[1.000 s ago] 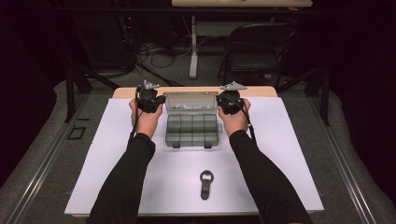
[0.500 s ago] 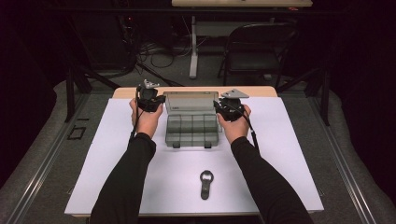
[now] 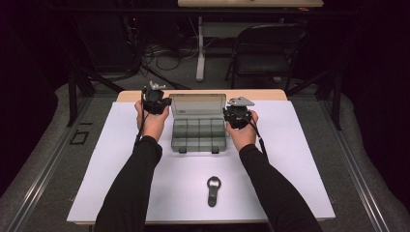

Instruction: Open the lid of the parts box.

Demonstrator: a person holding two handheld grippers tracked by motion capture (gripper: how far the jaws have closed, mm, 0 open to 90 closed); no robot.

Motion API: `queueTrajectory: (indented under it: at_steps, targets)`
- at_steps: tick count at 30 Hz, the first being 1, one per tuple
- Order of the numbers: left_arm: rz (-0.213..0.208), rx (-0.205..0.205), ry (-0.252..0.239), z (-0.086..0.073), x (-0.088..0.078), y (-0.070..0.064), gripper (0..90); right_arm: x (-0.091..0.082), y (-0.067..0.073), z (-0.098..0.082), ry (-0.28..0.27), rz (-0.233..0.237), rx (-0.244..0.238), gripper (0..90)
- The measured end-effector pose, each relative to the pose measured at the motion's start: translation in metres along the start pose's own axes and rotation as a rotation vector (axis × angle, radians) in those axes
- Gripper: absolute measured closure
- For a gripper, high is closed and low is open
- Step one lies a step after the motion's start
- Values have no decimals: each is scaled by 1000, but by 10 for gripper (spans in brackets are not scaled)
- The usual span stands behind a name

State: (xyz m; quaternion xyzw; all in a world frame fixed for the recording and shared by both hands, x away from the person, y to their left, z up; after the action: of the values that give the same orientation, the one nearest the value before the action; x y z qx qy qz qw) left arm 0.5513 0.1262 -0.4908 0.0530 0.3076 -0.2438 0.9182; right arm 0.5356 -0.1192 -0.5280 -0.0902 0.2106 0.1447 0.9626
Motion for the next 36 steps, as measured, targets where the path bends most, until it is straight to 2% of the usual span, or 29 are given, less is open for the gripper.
queueTrajectory:
  at_steps: [7, 10, 14, 22, 36]
  targets:
    - [0, -4, 6, 0, 1, 1, 864, 6, -1, -5, 13, -8, 11, 808]
    - [-1, -24, 1, 0, 2, 1, 866, 11, -1, -9, 27, -5, 34, 802]
    - [-1, -30, 1, 0, 3, 1, 867, 15, 0, -11, 36, -8, 49, 787]
    - [-4, -25, 5, 0, 3, 1, 867, 25, -2, -18, 62, -27, 82, 804]
    - [-10, -12, 14, -1, 3, 1, 865, 32, 0, -20, 55, -34, 100, 850]
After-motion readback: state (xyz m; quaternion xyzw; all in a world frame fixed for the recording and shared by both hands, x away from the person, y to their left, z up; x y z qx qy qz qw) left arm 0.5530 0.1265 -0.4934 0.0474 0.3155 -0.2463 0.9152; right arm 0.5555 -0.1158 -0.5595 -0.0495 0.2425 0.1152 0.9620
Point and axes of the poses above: each handheld gripper's, and its own axes: x roughly forward along the jaws, z roughly out of its top, y roughly to its left, the point moved 7 cm from there along x, roughly forward along the jaws, and after that the axes turned 5 degrees about -z, right-handed, at the moved point
